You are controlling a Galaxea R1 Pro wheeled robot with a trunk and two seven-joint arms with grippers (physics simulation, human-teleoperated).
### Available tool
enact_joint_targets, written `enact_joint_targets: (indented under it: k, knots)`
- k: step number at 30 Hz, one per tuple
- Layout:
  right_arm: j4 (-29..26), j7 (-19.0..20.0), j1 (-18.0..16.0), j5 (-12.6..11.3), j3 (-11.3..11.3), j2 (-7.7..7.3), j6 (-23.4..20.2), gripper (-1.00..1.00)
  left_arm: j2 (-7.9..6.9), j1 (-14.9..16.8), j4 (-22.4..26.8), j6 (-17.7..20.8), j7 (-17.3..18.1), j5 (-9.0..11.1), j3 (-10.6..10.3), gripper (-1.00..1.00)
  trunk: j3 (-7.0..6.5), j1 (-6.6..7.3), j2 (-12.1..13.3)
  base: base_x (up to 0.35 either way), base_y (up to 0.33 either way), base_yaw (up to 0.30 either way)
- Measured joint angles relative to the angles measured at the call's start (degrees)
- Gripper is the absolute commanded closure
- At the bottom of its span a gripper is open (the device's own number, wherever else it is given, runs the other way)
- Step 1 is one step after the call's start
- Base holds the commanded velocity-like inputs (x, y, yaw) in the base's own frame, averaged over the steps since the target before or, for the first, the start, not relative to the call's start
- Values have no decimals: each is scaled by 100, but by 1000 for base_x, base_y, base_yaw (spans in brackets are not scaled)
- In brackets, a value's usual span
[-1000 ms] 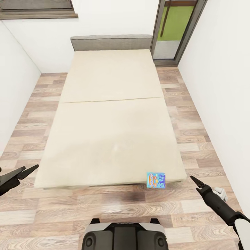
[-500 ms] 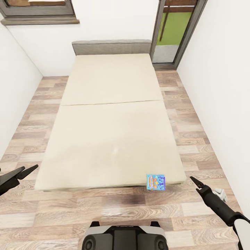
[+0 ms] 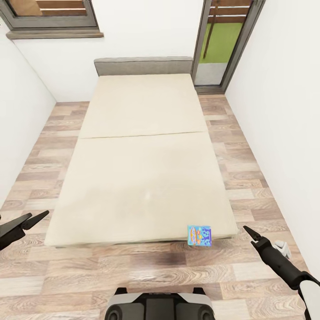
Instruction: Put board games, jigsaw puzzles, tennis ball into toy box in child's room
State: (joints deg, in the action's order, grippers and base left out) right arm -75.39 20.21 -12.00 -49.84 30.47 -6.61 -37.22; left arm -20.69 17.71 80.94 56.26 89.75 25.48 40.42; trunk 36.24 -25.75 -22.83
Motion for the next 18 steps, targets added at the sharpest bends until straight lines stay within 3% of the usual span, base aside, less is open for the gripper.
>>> enact_joint_targets:
  k: [18]
  knots:
    - [0,4,0,13,-6,0,0,-100,4,1,0,0,0,-1,0,-100,-168,0,0,0,0,0]
